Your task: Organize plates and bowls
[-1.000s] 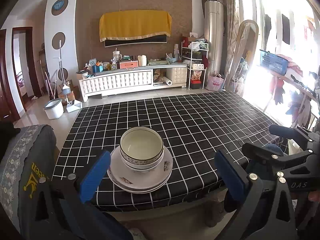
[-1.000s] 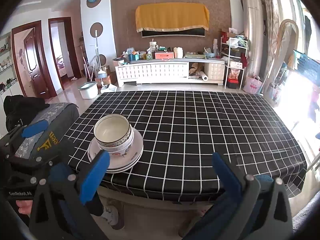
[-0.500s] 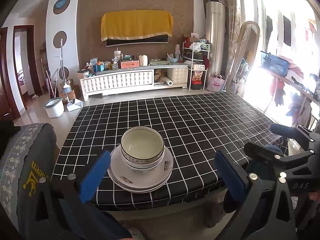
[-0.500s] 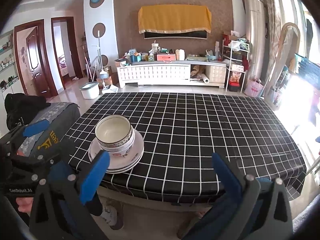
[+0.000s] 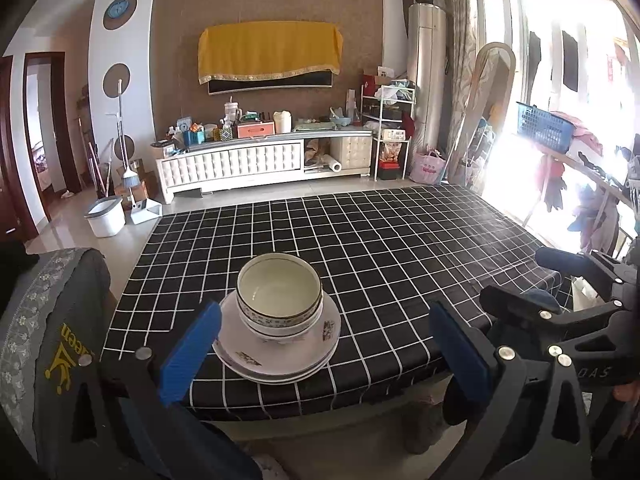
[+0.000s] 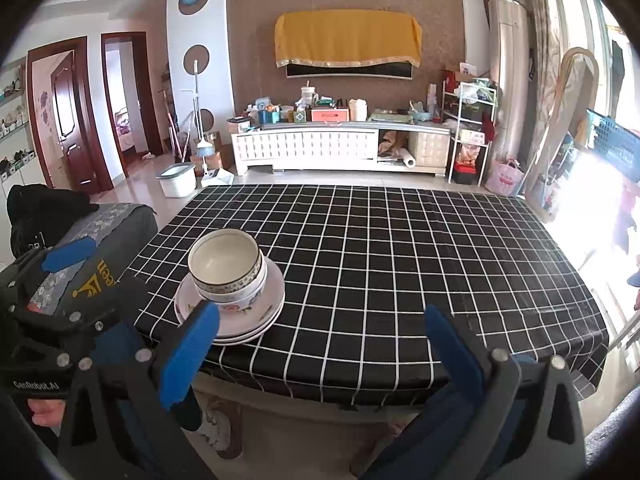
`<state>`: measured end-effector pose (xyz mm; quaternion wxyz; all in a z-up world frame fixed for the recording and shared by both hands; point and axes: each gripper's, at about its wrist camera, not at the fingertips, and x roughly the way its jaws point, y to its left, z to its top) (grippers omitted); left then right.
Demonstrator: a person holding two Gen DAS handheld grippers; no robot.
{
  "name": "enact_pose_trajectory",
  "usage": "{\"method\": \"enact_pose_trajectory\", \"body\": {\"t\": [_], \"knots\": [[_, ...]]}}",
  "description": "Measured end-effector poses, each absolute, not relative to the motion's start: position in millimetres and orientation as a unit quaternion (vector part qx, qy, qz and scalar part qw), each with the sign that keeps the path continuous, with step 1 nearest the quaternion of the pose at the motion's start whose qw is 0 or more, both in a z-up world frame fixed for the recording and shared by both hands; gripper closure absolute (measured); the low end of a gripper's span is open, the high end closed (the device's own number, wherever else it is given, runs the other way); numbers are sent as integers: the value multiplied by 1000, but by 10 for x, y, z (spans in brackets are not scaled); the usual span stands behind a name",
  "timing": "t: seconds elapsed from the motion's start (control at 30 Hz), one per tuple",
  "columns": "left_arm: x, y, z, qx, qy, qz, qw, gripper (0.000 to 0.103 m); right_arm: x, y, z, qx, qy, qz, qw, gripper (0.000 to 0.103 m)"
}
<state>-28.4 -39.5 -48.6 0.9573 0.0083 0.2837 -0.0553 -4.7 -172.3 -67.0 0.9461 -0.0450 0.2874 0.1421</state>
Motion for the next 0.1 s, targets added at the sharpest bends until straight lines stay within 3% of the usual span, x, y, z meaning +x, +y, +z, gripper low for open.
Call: {"method": "enact_pose_trajectory", "body": {"t": [0.1], "knots": [[-299,-411,-491,10,283,-54,958,0,-55,-1732,-671,-47,286,139,947,0]]}}
